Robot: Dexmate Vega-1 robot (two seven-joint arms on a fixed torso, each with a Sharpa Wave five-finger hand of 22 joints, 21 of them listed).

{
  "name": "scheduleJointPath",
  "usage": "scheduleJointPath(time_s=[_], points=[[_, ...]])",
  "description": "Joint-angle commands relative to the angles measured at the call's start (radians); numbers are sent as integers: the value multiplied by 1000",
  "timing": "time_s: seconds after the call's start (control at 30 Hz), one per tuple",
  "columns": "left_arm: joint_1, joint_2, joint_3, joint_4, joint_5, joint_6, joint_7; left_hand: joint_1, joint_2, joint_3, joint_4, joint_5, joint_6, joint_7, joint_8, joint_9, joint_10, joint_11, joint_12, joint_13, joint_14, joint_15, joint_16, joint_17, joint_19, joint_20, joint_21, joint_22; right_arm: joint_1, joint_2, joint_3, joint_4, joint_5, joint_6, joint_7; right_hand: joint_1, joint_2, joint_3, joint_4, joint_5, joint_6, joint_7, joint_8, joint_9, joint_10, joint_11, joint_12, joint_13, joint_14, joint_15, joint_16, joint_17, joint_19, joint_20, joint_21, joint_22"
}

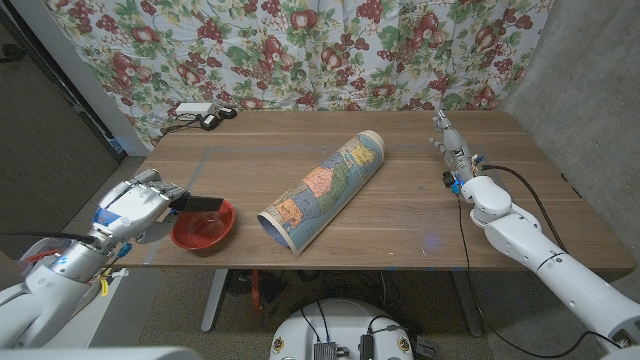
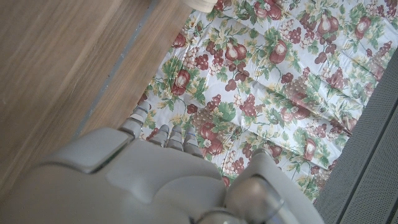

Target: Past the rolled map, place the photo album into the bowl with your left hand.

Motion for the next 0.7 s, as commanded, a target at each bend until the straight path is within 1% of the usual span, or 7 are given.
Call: scheduleJointPath(time_s=[0.03,0.33,0.47,0.7], points=[[8,4,-6,-3,13,-33,-26,41,39,-7,2,2,78,-44,2,3,47,-51,0,6,-6,-127,-7,2,-6,-11,-5,-1,-2,2,-1,9,-3,14,5,2,5,-6,-1,3,5,-5,2,3,-2,-3,-3,4,-2,-10,0,3,6,0,2,3],[13,-18,-11,-17,29,-13,-37,43,38,-12,1,1,80,-44,2,1,50,-53,-2,6,-5,-129,-8,2,-8,-9,-11,-2,0,5,-5,15,1,18,15,1,5,-6,-1,3,5,-5,2,3,-3,-3,-3,4,-2,-12,0,3,5,0,2,3],[24,-12,-23,-25,40,-21,-48,45,38,-14,0,1,80,-49,1,0,50,-57,-3,6,-4,-130,-8,2,-9,-11,-14,-2,-3,2,-3,14,0,21,15,1,6,-7,-1,3,5,-5,2,3,-2,-3,-3,4,-2,-11,0,3,5,1,2,3],[21,-4,-33,-21,51,-35,-66,47,38,-16,0,1,80,-50,1,-1,48,-58,-4,8,-3,-130,-10,1,-12,-11,-17,-3,-11,0,1,8,4,19,13,1,6,-7,-1,3,5,-5,2,3,-2,-3,-3,4,-2,-10,0,3,5,0,2,3]])
